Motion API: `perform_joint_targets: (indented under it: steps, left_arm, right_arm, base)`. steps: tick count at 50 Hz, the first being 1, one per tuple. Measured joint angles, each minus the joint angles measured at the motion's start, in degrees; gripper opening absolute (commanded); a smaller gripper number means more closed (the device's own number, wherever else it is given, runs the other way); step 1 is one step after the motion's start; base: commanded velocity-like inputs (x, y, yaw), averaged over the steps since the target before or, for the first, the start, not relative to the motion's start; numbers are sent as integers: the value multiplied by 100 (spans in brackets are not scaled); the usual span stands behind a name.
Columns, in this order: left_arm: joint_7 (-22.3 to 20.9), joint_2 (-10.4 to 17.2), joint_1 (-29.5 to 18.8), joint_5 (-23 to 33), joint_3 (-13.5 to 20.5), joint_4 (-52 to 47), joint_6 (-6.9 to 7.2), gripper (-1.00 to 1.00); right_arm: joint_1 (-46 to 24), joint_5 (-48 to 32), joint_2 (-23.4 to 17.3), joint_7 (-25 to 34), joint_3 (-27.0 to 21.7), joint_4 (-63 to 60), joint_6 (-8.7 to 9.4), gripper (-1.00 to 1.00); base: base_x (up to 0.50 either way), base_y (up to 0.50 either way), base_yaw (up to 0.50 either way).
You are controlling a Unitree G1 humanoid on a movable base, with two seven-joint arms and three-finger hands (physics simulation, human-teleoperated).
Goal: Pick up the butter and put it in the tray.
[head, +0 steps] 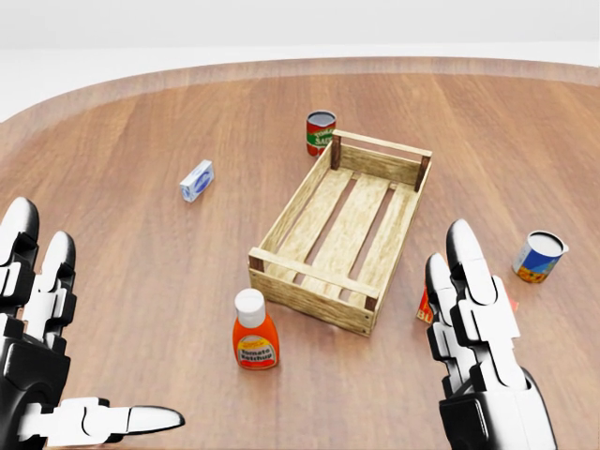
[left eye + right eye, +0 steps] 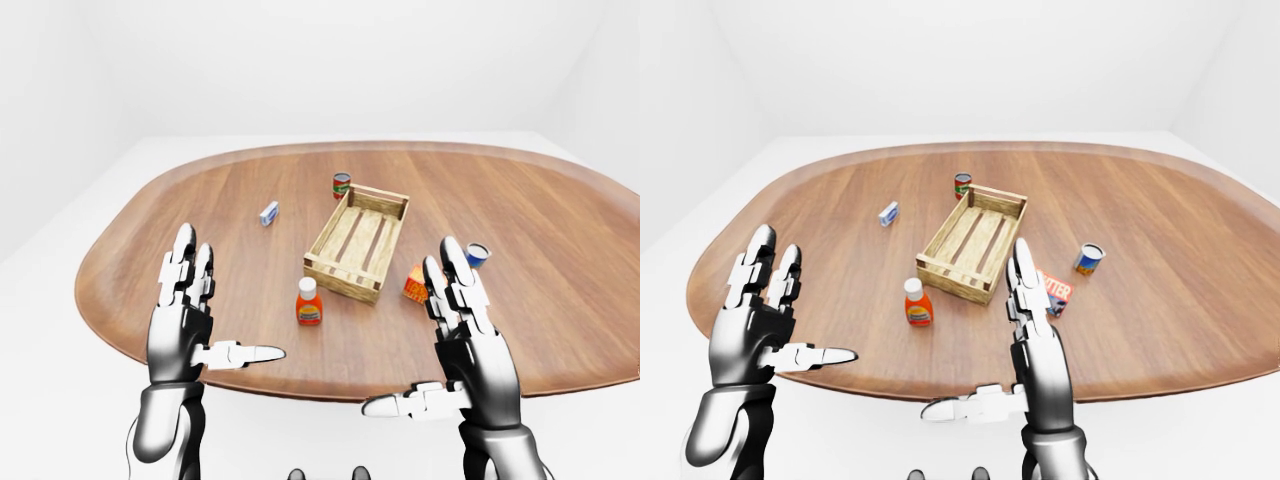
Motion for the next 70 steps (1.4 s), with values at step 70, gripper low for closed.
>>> perform_joint_targets:
  steps: [70]
  left_arm:
    - [54,15,-110,27,6,177,0,100]
  right_arm:
    - [-1929,-2775,290,2953,-1910,-1050,182,100]
  base:
    - [19,0,0]
